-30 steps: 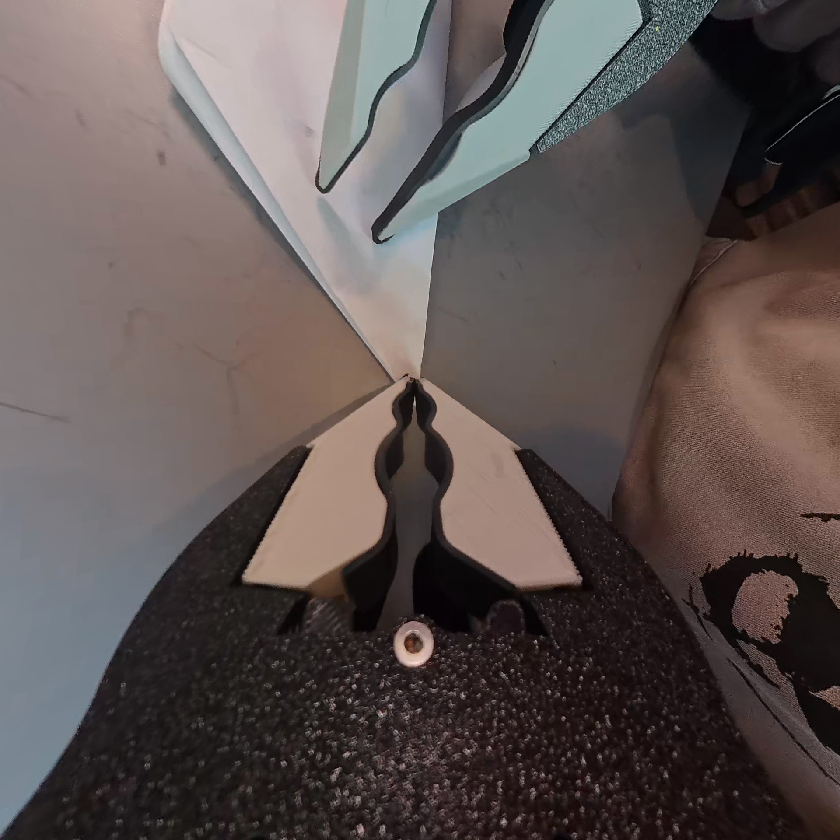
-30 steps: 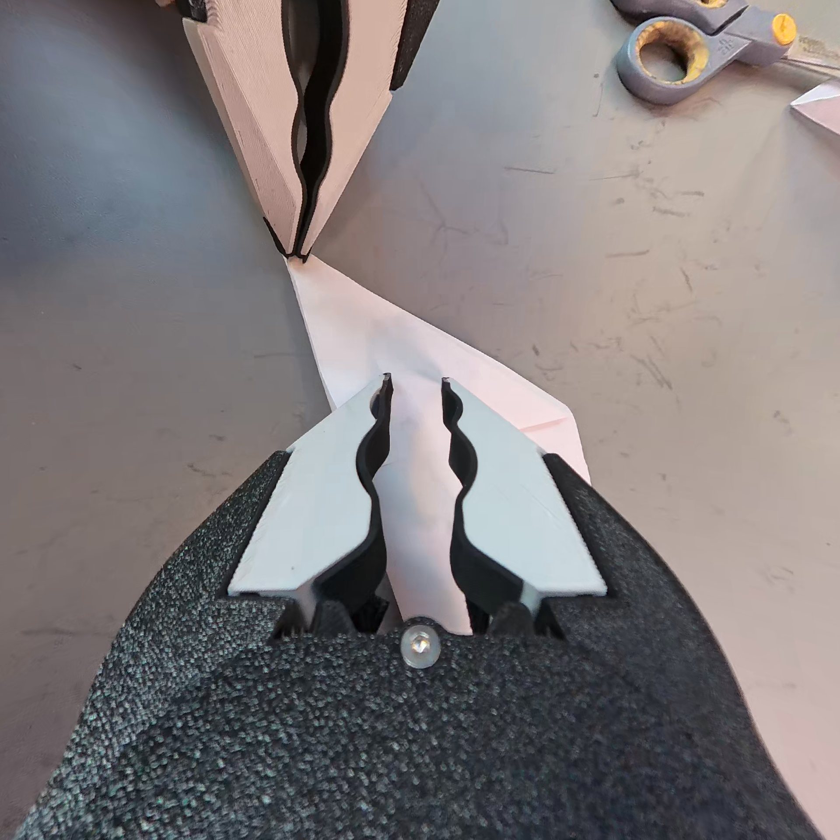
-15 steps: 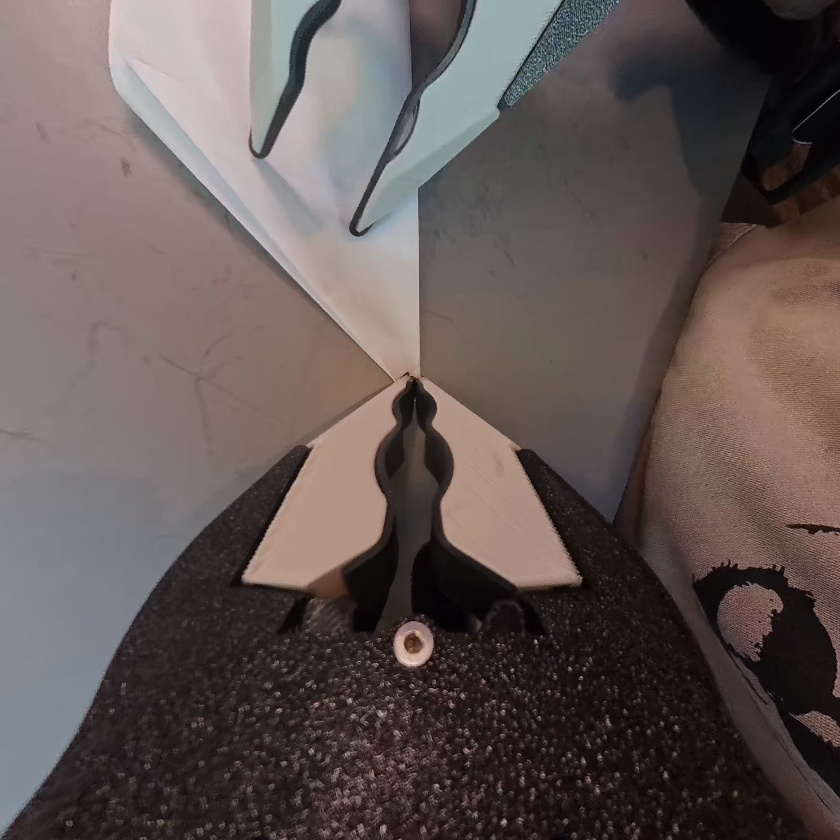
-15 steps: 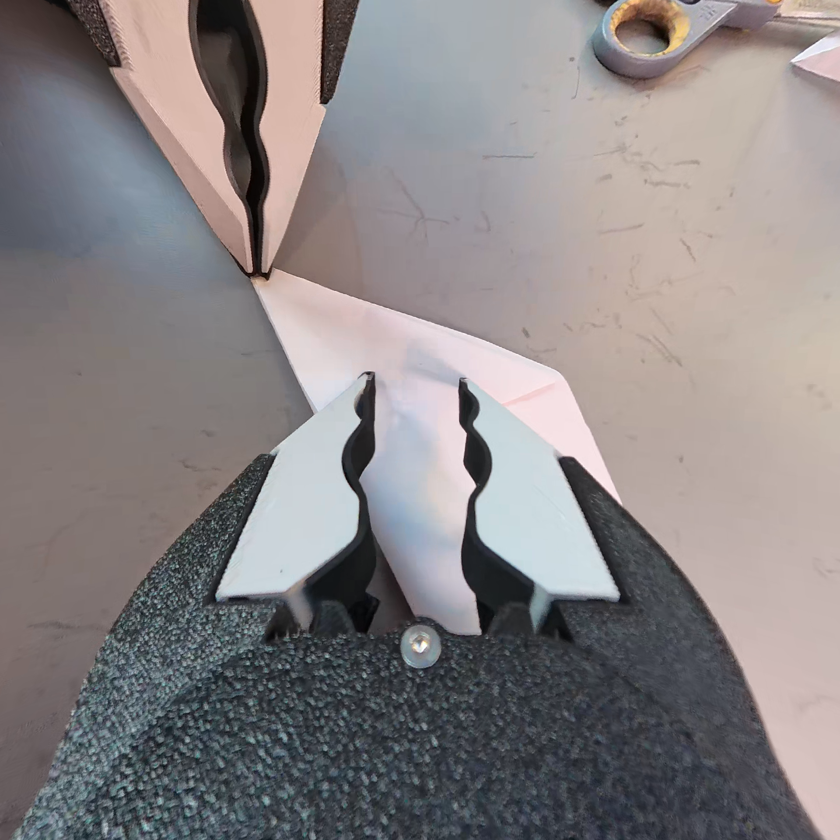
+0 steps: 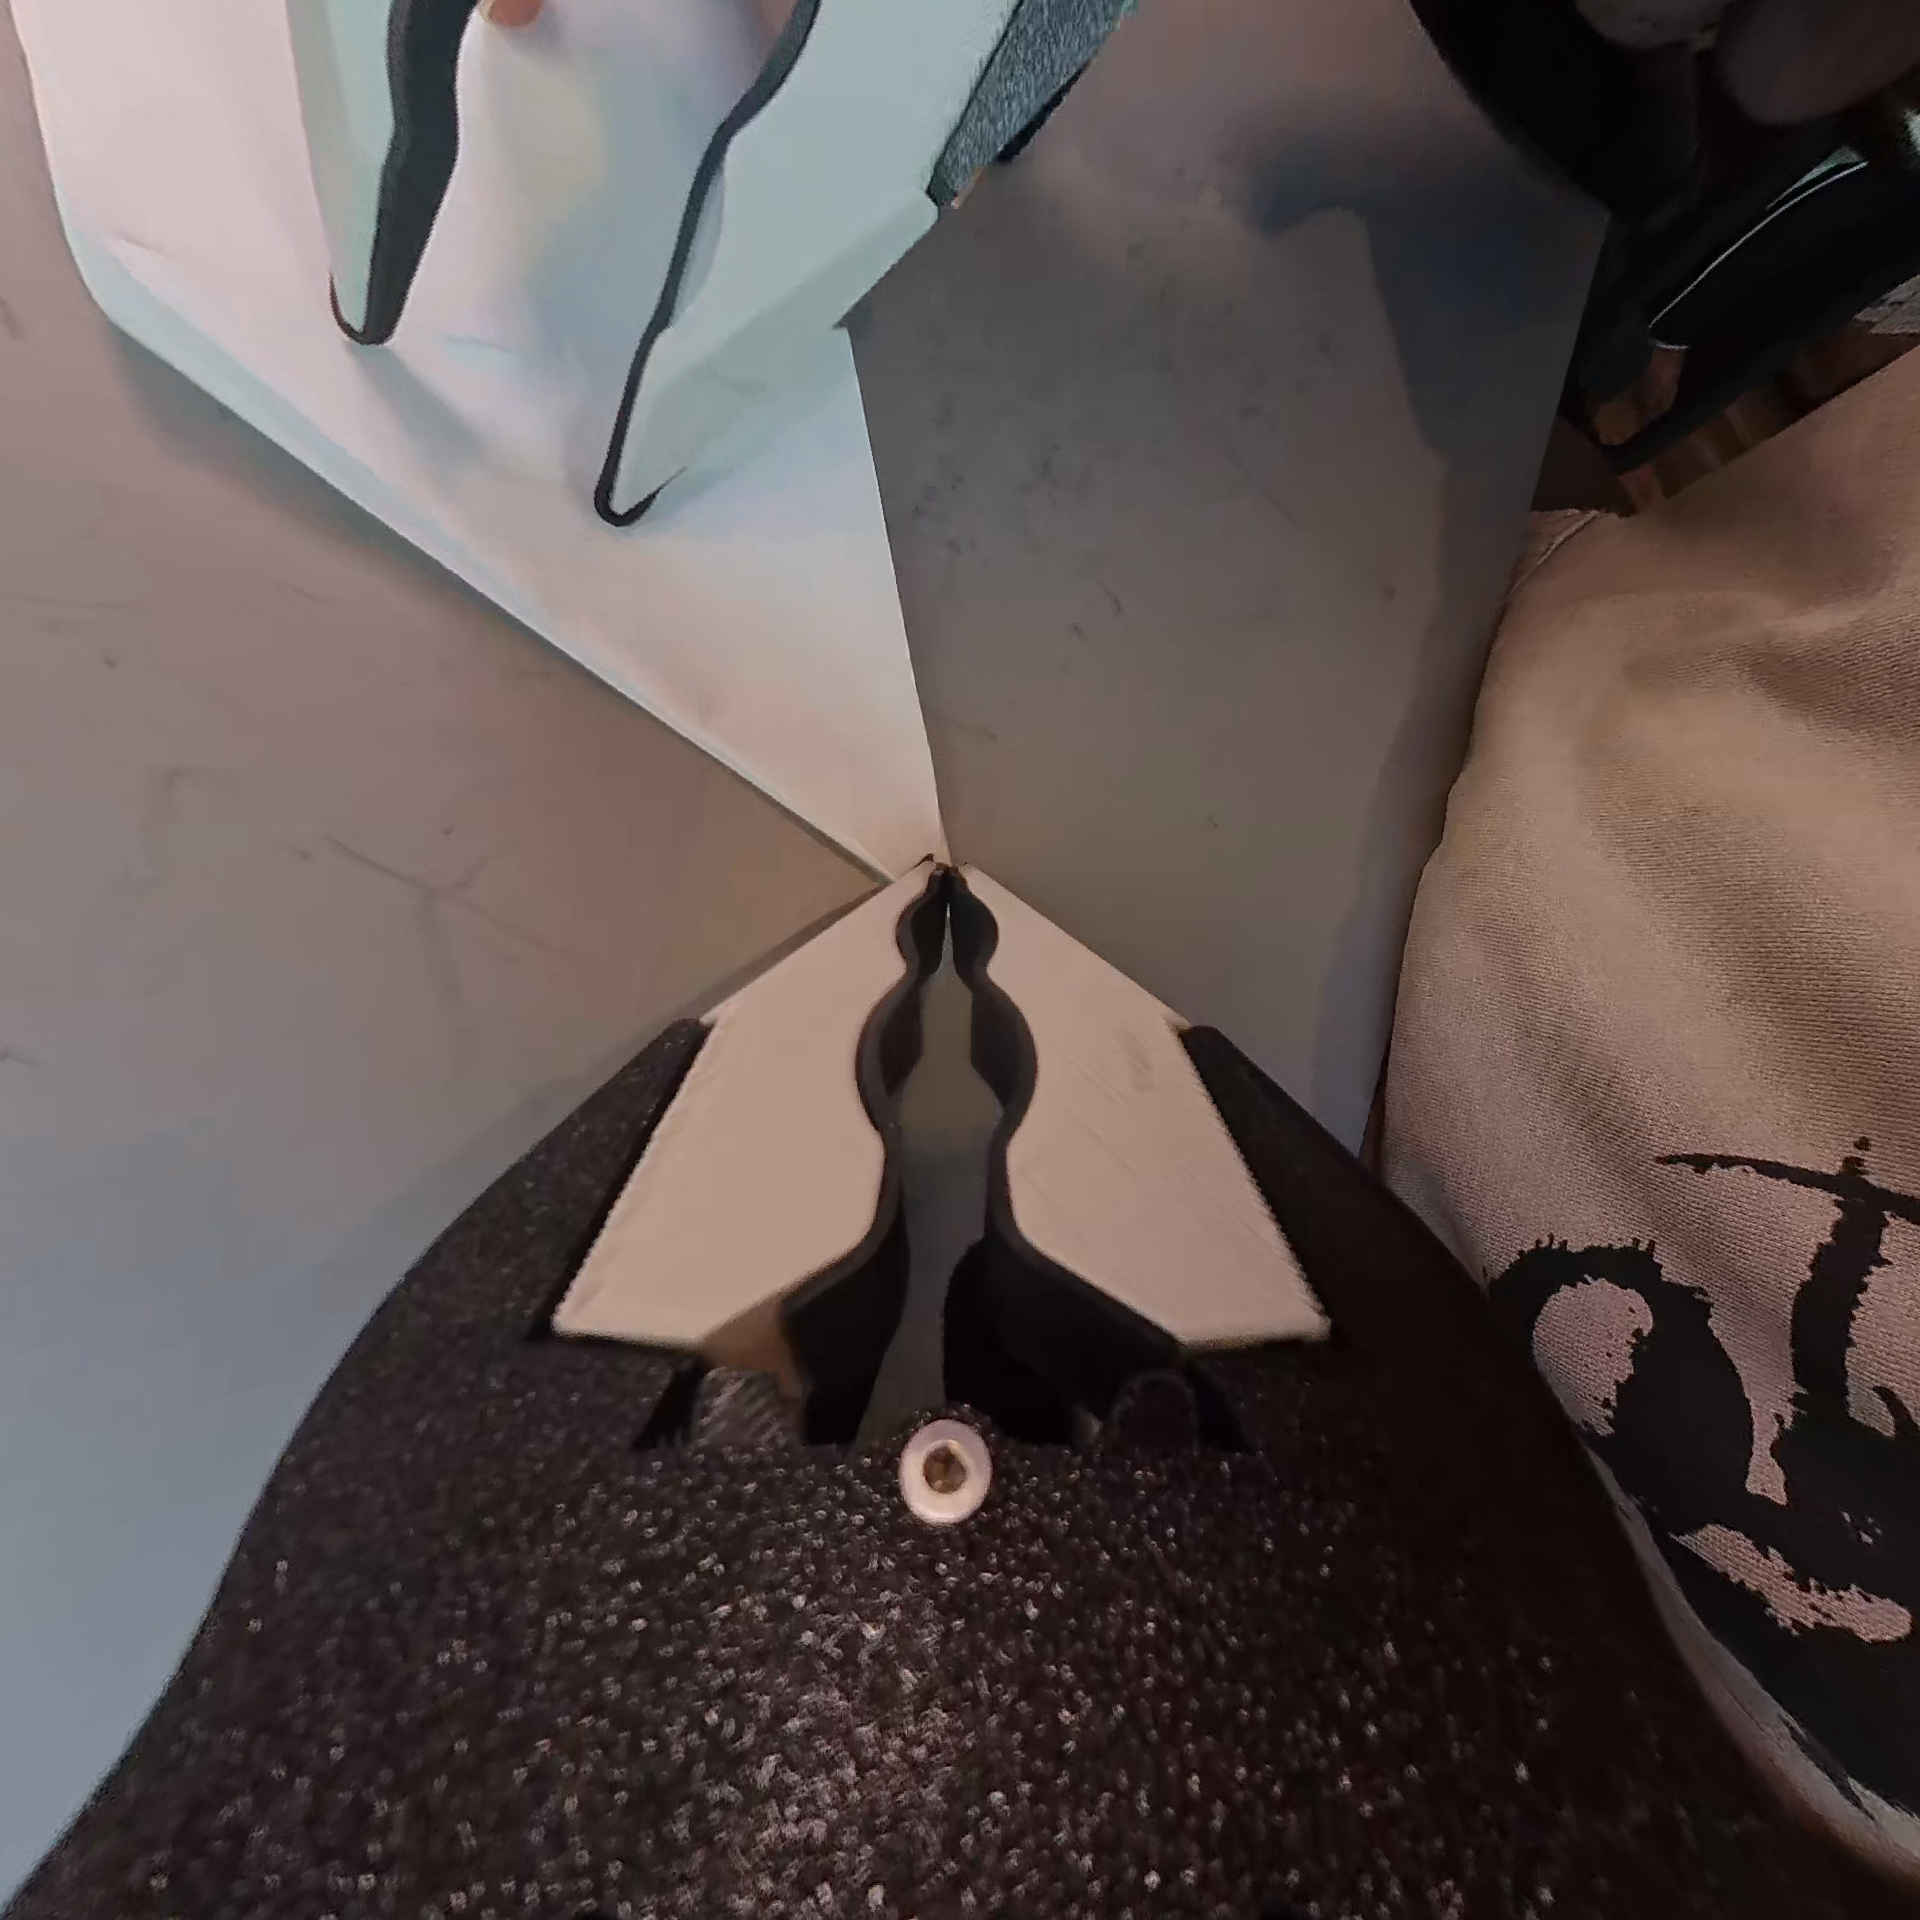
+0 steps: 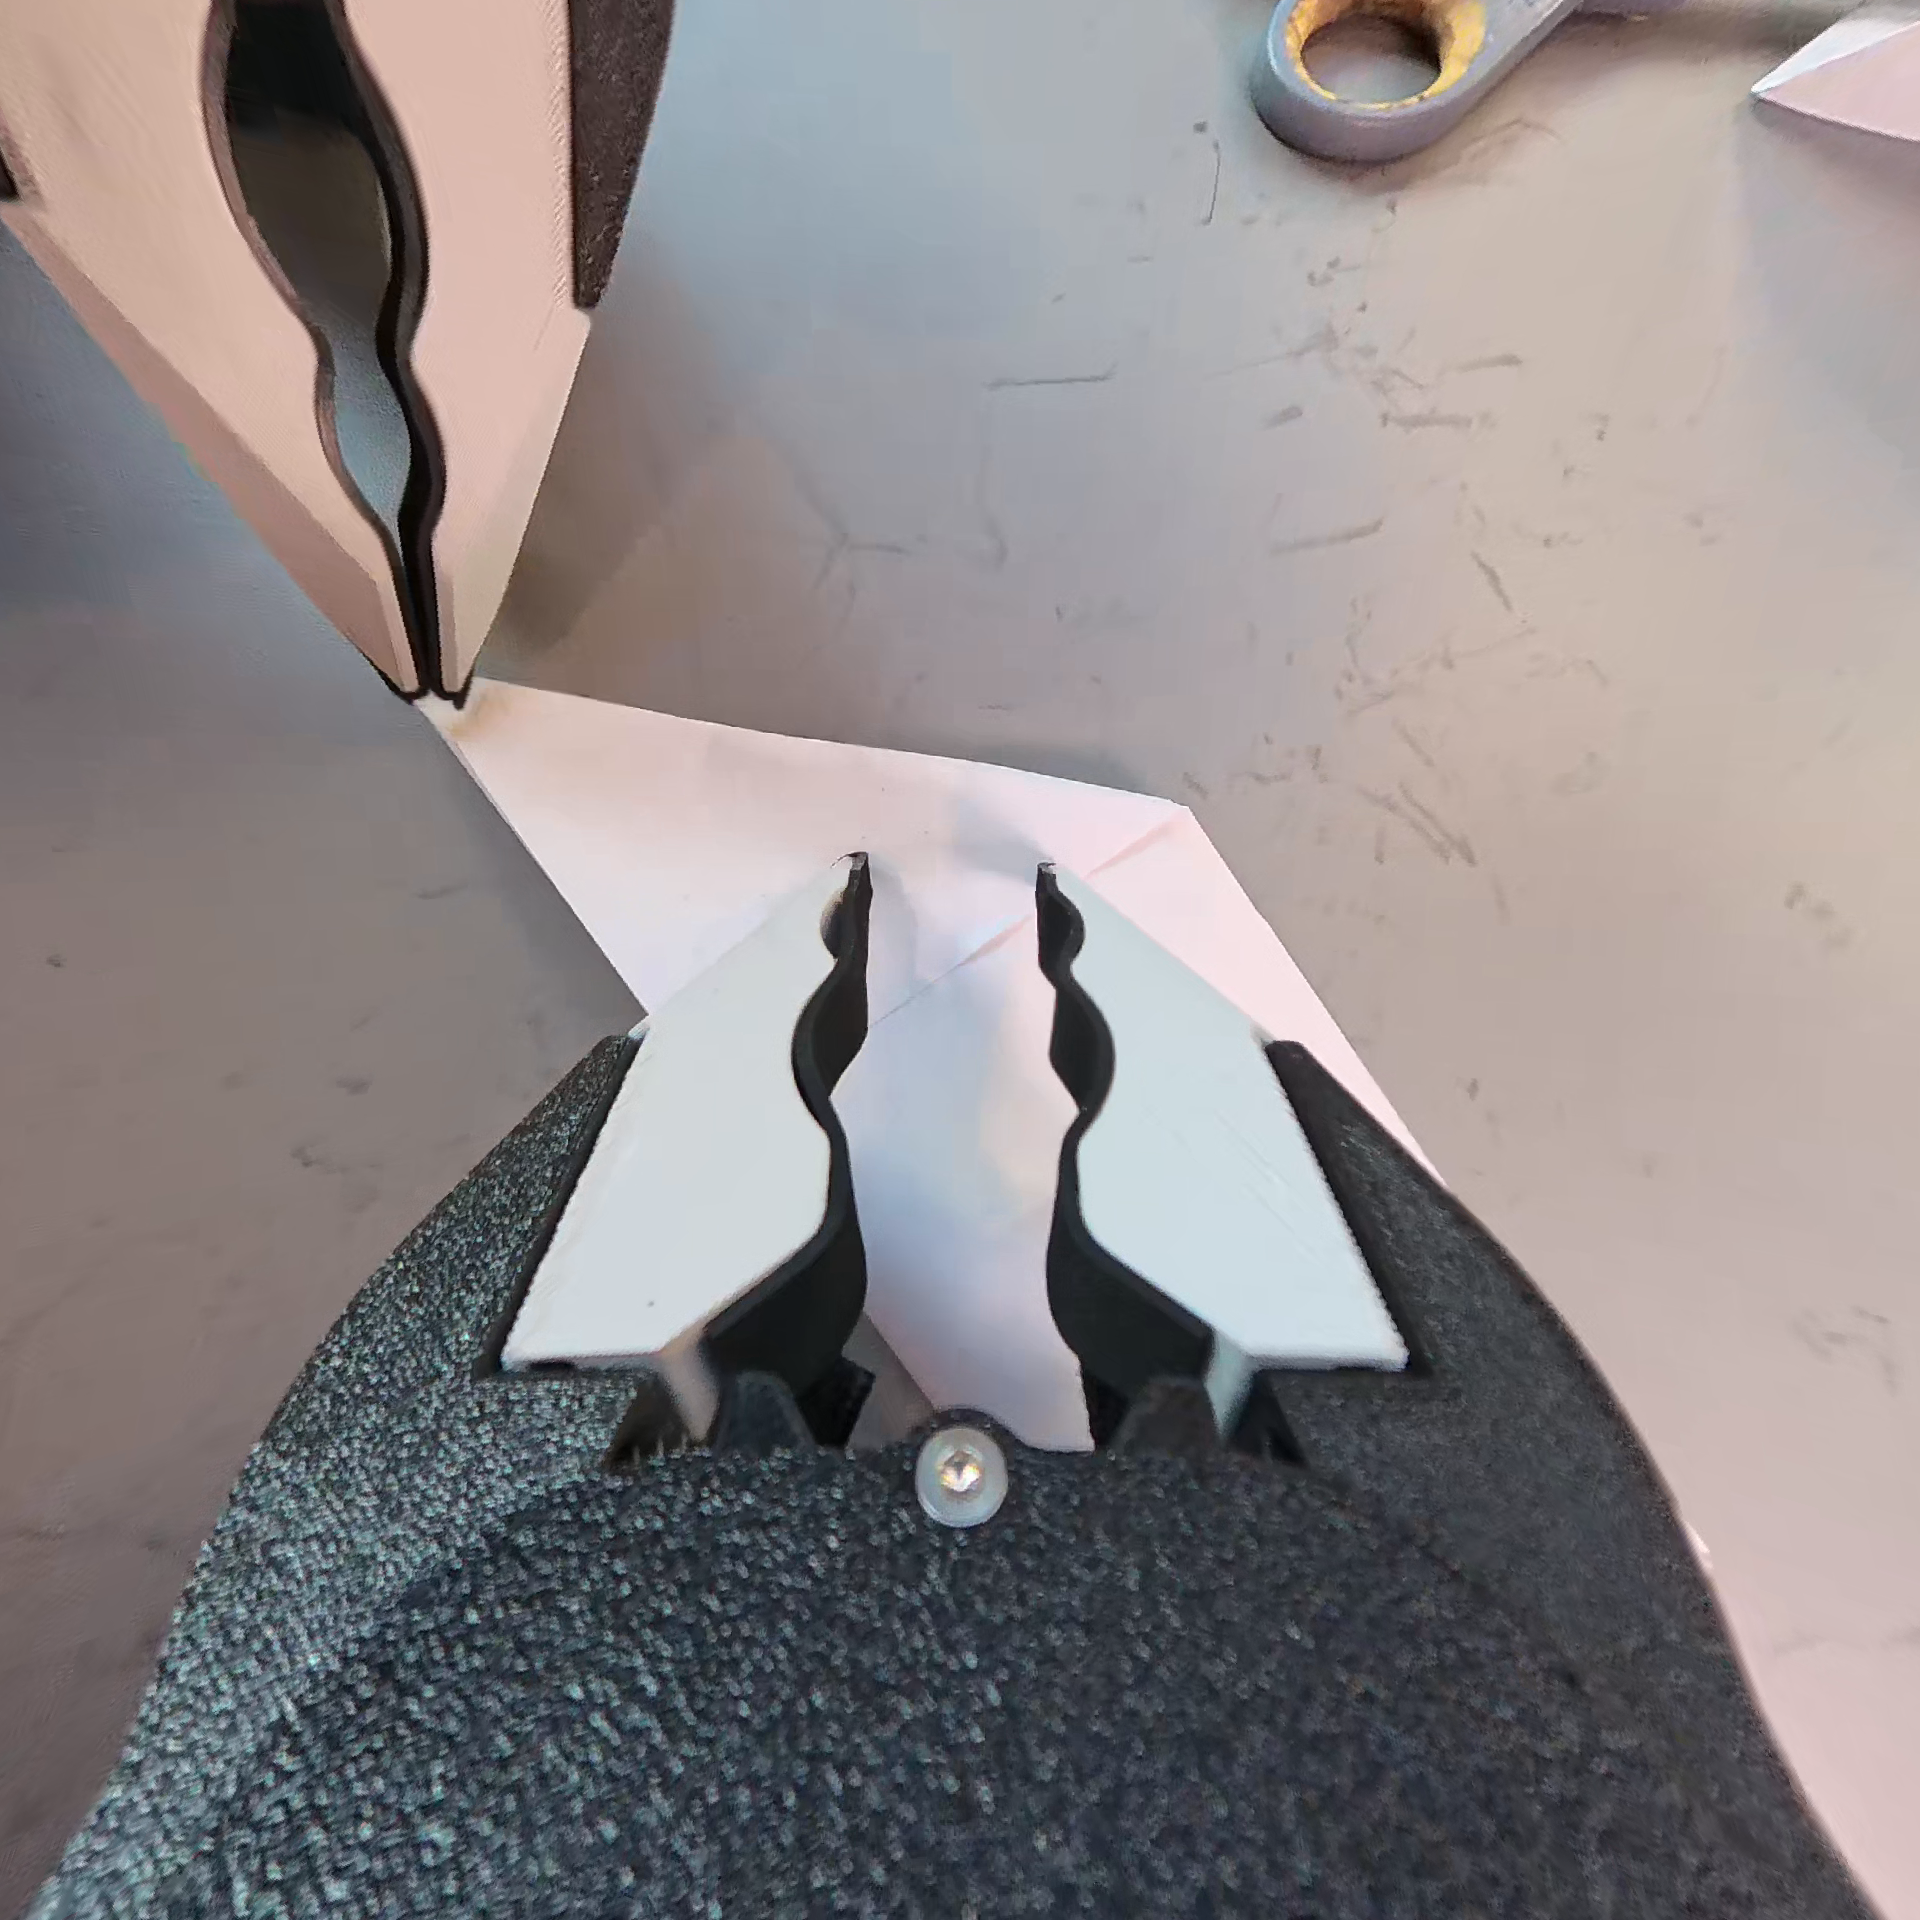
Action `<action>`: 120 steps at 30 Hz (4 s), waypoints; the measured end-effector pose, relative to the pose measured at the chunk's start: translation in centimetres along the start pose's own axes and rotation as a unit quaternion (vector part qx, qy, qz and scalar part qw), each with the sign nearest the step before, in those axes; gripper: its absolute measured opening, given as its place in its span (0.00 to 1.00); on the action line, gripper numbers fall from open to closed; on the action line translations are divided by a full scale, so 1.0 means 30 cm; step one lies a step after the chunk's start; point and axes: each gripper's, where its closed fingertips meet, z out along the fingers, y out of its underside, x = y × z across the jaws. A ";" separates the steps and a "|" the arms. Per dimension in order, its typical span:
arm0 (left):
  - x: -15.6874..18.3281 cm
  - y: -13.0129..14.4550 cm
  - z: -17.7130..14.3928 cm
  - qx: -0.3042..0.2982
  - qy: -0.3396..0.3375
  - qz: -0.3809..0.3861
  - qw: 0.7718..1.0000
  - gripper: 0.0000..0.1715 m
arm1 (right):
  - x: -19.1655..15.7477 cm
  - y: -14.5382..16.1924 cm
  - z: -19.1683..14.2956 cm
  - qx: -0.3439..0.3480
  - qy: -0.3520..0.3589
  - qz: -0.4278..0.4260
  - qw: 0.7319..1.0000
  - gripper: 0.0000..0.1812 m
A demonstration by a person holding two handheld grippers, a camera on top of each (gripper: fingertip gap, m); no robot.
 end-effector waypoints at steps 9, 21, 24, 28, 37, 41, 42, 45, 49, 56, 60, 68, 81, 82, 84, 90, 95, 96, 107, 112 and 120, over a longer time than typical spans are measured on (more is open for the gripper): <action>-0.250 -0.200 -0.034 0.070 -0.070 -0.033 0.995 0.03 | 0.003 -0.015 0.012 0.001 -0.004 -0.019 1.000 0.17; -0.295 -0.219 0.000 0.059 -0.069 -0.046 0.995 0.00 | 0.015 -0.012 0.017 0.008 -0.029 0.005 1.000 0.20; -0.293 -0.221 -0.002 0.063 -0.058 -0.053 0.995 0.00 | 0.020 -0.010 0.019 0.011 -0.035 0.021 0.999 0.22; -0.304 -0.230 -0.022 0.077 -0.031 -0.082 0.993 0.02 | 0.030 -0.015 0.019 0.006 -0.028 0.023 0.999 0.25; -0.314 -0.255 -0.003 0.081 -0.056 -0.081 0.992 0.09 | 0.043 -0.014 0.029 -0.005 -0.021 0.040 0.999 0.32; -0.322 -0.254 -0.002 0.084 -0.066 -0.085 0.991 0.06 | 0.043 -0.014 0.033 -0.010 -0.028 0.039 0.999 0.33; -0.327 -0.254 -0.002 0.083 -0.072 -0.083 0.990 0.05 | 0.043 -0.014 0.034 -0.012 -0.029 0.038 0.999 0.33; -0.334 -0.253 -0.002 0.082 -0.080 -0.082 0.990 0.02 | 0.044 -0.016 0.035 -0.017 -0.029 0.027 0.999 0.33; -0.333 -0.253 -0.004 0.086 -0.076 -0.084 0.990 0.02 | 0.042 -0.021 0.033 -0.015 -0.029 0.015 0.999 0.33; -0.318 -0.252 -0.008 0.098 -0.044 -0.090 0.990 0.05 | 0.034 -0.022 0.035 -0.020 -0.037 -0.014 0.999 0.33; -0.340 -0.246 -0.026 0.102 -0.072 -0.083 0.989 0.08 | 0.025 -0.033 0.045 -0.024 -0.048 -0.013 0.998 0.33; -0.337 -0.242 -0.030 0.104 -0.075 -0.087 0.988 0.10 | 0.019 -0.050 0.055 -0.037 -0.043 -0.028 0.998 0.33; -0.346 -0.243 -0.029 0.105 -0.087 -0.094 0.986 0.06 | 0.016 -0.063 0.060 -0.030 -0.051 -0.037 0.998 0.33; -0.347 -0.243 -0.029 0.106 -0.087 -0.095 0.986 0.06 | 0.017 -0.063 0.060 -0.026 -0.051 -0.034 0.998 0.33; -0.347 -0.242 -0.029 0.107 -0.087 -0.095 0.986 0.06 | 0.017 -0.063 0.061 -0.020 -0.055 -0.025 0.998 0.33; -0.349 -0.232 -0.035 0.103 -0.098 -0.075 0.987 0.06 | 0.018 -0.058 0.066 -0.020 -0.055 -0.015 0.998 0.33; -0.366 -0.219 -0.039 0.094 -0.138 -0.049 0.985 0.01 | 0.021 -0.058 0.068 -0.015 -0.060 -0.005 0.998 0.33; -0.367 -0.218 -0.038 0.091 -0.146 -0.044 0.984 0.01 | 0.022 -0.058 0.069 -0.017 -0.059 -0.005 0.998 0.33; -0.372 -0.215 -0.036 0.074 -0.181 -0.020 0.980 0.00 | 0.068 -0.111 0.036 0.007 -0.031 0.011 0.999 0.13; -0.371 -0.214 -0.036 0.073 -0.184 -0.018 0.980 0.00 | 0.098 -0.076 0.077 -0.030 -0.021 0.008 0.999 0.09; -0.371 -0.214 -0.037 0.072 -0.185 -0.012 0.980 0.00 | 0.120 -0.074 0.082 -0.075 -0.034 -0.063 0.995 0.17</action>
